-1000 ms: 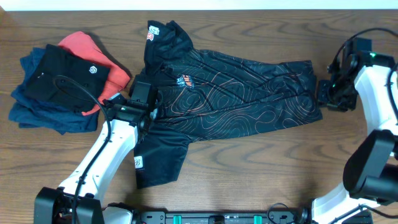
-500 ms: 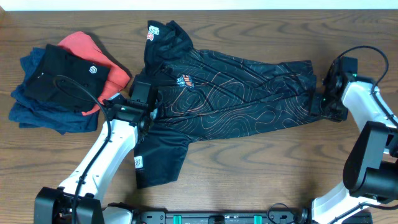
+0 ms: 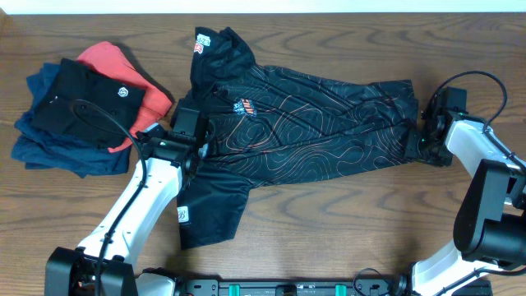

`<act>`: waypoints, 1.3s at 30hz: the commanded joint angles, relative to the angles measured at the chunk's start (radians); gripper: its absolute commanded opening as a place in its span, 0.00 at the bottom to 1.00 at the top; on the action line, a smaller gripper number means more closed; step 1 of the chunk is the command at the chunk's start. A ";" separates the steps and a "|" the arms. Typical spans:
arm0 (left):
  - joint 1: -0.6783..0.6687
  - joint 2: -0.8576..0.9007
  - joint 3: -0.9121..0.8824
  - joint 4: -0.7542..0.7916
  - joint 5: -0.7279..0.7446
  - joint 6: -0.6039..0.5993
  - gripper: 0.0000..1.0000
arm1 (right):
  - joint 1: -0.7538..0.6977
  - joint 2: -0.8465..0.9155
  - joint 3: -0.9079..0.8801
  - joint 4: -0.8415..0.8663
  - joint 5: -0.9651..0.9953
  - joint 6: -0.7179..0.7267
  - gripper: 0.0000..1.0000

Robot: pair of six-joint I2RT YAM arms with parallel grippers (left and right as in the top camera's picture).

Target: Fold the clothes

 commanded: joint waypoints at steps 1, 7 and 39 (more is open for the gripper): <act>0.005 -0.002 -0.002 -0.003 -0.027 0.006 0.07 | -0.013 0.008 -0.023 0.015 -0.065 0.005 0.33; 0.005 -0.002 -0.002 -0.003 -0.027 0.006 0.07 | -0.013 0.008 -0.025 0.013 -0.075 0.005 0.01; 0.014 -0.525 0.386 0.044 0.122 0.538 0.06 | -0.054 -0.555 0.545 -0.456 -0.075 0.003 0.01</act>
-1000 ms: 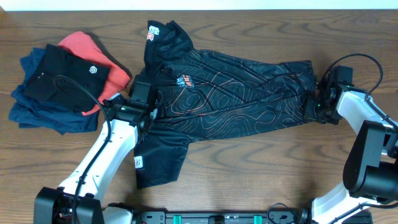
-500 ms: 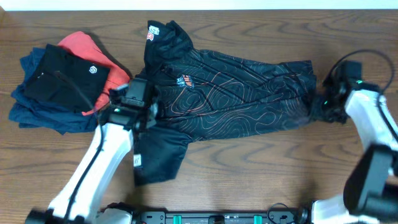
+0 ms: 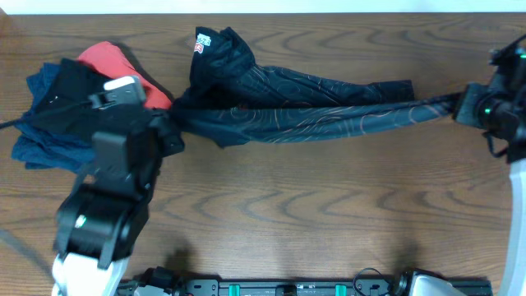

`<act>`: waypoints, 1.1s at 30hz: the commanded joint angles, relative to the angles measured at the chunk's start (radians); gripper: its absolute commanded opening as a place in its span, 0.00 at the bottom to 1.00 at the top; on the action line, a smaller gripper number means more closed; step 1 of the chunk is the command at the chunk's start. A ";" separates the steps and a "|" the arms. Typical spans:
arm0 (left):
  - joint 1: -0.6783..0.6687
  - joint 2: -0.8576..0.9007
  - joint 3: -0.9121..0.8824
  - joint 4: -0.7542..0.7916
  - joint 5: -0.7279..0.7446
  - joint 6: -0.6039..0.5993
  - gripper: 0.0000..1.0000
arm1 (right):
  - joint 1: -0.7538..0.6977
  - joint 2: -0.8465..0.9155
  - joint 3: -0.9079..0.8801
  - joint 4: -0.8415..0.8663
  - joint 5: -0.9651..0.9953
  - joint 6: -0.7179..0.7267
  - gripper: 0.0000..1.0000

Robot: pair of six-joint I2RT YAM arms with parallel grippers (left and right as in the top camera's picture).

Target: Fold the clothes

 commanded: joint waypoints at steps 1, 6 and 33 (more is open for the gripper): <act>0.016 -0.066 0.072 0.027 -0.006 0.043 0.06 | -0.033 -0.067 0.082 -0.013 0.001 -0.002 0.01; 0.023 -0.133 0.120 0.077 -0.006 0.057 0.06 | -0.074 -0.128 0.145 -0.017 0.006 -0.010 0.01; -0.165 0.513 0.042 -0.269 0.840 -0.089 0.72 | -0.084 0.025 0.156 -0.119 0.009 -0.022 0.01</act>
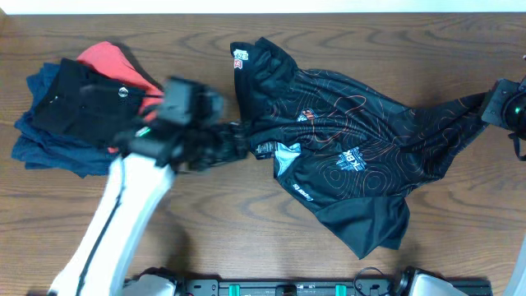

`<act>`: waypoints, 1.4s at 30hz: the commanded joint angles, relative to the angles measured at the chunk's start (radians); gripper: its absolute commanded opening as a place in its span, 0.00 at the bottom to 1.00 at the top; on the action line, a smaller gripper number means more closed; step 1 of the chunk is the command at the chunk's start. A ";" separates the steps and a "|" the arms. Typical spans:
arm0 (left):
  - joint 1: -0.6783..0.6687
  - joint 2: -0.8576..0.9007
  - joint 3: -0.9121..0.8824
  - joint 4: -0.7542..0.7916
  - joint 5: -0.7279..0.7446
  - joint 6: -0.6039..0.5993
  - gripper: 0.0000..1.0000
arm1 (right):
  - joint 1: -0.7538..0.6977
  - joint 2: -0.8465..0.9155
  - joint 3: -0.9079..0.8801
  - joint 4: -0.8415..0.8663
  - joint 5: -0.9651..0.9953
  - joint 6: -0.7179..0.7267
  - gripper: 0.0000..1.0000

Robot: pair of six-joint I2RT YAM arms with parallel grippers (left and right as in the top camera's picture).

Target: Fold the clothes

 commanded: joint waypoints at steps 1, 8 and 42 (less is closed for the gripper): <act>-0.103 0.124 -0.009 -0.004 0.161 -0.030 0.73 | -0.010 0.006 0.010 0.003 0.005 -0.014 0.01; -0.326 0.322 -0.010 0.143 0.161 -0.250 0.75 | -0.010 0.007 0.010 0.005 0.007 -0.021 0.01; -0.649 0.679 -0.015 0.597 0.019 -0.843 0.69 | -0.010 0.007 0.011 -0.019 -0.005 -0.021 0.01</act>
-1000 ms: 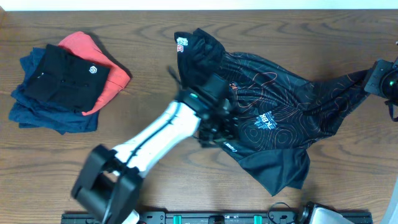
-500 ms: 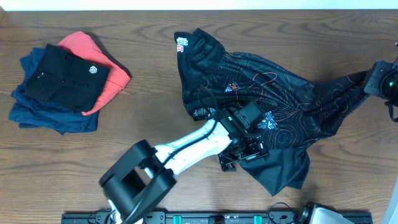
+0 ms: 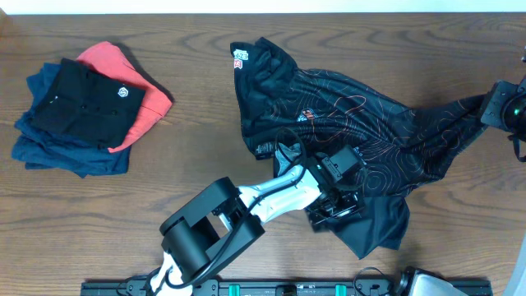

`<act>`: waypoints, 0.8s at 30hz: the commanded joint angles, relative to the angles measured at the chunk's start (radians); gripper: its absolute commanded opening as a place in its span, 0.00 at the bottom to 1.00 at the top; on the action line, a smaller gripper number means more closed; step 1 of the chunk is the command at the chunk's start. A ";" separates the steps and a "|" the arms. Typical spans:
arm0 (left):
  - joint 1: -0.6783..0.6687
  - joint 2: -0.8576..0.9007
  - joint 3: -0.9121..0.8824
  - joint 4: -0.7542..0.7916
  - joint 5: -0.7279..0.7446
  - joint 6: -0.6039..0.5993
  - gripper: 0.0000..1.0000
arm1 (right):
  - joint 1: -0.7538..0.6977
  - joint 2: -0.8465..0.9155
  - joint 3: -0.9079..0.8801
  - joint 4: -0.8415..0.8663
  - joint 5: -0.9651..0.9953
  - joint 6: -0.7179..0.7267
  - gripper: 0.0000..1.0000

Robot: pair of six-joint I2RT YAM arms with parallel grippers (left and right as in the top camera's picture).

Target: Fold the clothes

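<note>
A black shirt with orange contour lines lies crumpled and spread over the right half of the table, its collar at the far left. My left gripper reaches across onto the shirt's lower middle part, and its jaws are hidden against the dark cloth. At the right edge, my right gripper is shut on a corner of the shirt, which is pulled out taut toward it.
A stack of folded clothes sits at the far left: a black piece on top, a red one and a navy one beneath. The brown wooden table shows around them.
My left arm was at the shirt's left edge near the stack and now reaches right onto the shirt's lower middle. The shirt and my right gripper have hardly moved.
The shirt first lay flat in the middle with a gripper at each end. Then it hung stretched between both grippers. Then it lay turned over farther right, printed side up. Now my left gripper is on its lower part while the right holds its corner.
</note>
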 commanded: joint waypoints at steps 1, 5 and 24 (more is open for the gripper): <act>-0.001 0.050 -0.008 0.043 -0.114 0.002 0.64 | -0.009 0.006 0.010 -0.001 -0.005 -0.013 0.01; 0.002 0.051 -0.008 0.075 -0.127 0.014 0.49 | -0.009 0.006 0.010 -0.004 -0.007 -0.013 0.01; 0.080 0.051 -0.008 0.096 -0.248 0.110 0.30 | -0.009 0.006 0.010 -0.005 -0.042 -0.013 0.01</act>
